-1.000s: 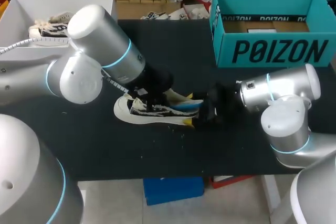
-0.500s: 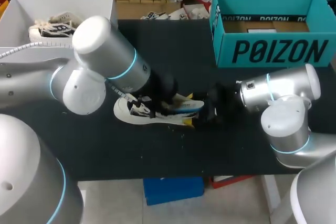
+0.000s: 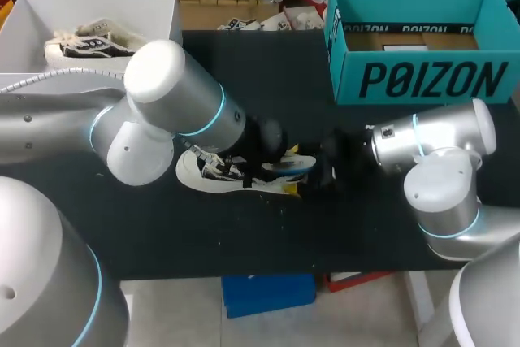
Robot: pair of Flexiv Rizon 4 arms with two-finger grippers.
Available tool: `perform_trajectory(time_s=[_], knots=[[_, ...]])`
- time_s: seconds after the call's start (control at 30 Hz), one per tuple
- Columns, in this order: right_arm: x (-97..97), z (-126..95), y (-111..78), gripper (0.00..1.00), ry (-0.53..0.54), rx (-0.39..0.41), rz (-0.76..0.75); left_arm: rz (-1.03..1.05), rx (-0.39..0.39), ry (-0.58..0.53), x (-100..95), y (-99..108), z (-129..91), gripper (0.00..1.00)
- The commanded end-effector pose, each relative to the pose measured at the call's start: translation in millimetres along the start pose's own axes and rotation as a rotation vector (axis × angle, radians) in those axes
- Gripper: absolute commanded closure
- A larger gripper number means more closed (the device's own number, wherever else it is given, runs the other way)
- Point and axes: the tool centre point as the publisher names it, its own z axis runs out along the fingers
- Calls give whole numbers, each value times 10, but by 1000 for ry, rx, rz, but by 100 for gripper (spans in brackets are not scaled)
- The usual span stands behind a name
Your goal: Take the shoe out of the shoebox, open the shoe tongue, remove and reinsert the insole, then place the shoe into the shoebox
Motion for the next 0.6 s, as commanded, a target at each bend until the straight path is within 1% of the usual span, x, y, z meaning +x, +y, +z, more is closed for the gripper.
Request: perform_trajectory(time_s=[0.03, 0.3, 0.33, 0.37, 0.4, 0.43, 0.6], knots=[[-6, -4, -23, 100, 1, 0, 1, 2, -7, -8, -11, -101, 141, 60], [-6, -4, -23, 100, 1, 0, 1, 24, 5, -13, -107, -213, 195, 62], [-6, -4, -23, 100, 1, 0, 1, 27, 4, -14, -117, -223, 199, 65], [-6, -4, -23, 100, 1, 0, 1, 29, 3, -16, -123, -230, 202, 75], [-6, -4, -23, 100, 1, 0, 1, 30, 2, -17, -129, -236, 203, 89], [-6, -4, -23, 100, 1, 0, 1, 30, 2, -18, -135, -240, 203, 100], [-6, -4, -23, 100, 1, 0, 1, 28, 3, -25, -139, -246, 142, 100]])
